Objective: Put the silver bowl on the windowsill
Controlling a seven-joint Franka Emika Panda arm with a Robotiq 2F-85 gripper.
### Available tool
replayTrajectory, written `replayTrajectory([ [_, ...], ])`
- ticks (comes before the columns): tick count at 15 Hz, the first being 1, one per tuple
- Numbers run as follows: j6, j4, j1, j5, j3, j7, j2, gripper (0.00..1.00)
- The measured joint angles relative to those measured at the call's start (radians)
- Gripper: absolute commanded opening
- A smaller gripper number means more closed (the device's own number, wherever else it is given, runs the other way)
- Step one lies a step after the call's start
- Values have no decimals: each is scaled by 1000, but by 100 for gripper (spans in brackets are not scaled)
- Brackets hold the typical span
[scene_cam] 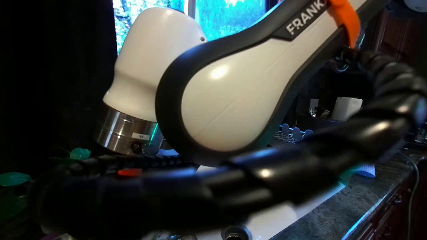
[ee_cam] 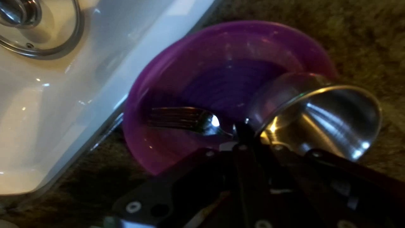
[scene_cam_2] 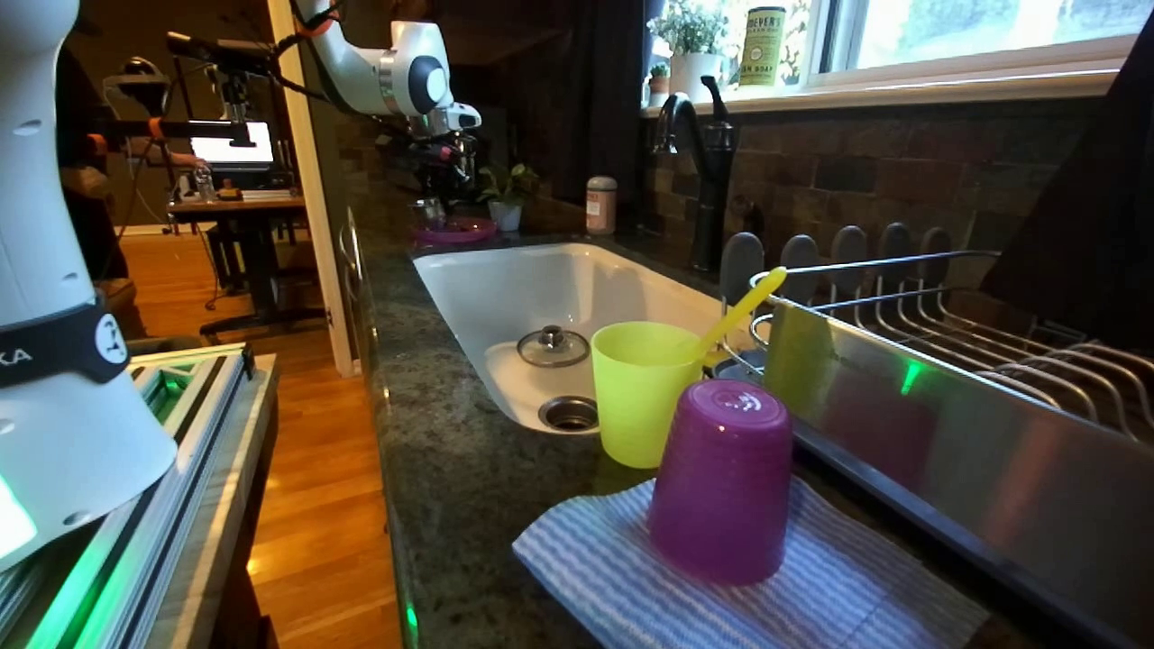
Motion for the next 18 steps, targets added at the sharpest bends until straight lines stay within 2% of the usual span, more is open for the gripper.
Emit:
replayTrajectory([
  [3,-44,-7,-16,3,25,-12,-61,2],
  [8,-52,-128,-33,-28,-41,108,-259,2],
  [10,-49,-200,-34,-114,-88,226,-343,2],
  [14,-45,-364,-45,-363,-172,512,-531,2],
  [15,-45,-404,-48,-425,-192,584,-579,7],
  [17,-40,-471,-112,-521,-158,702,-656,7],
  [18,-35,-493,-136,-535,-141,723,-678,2],
])
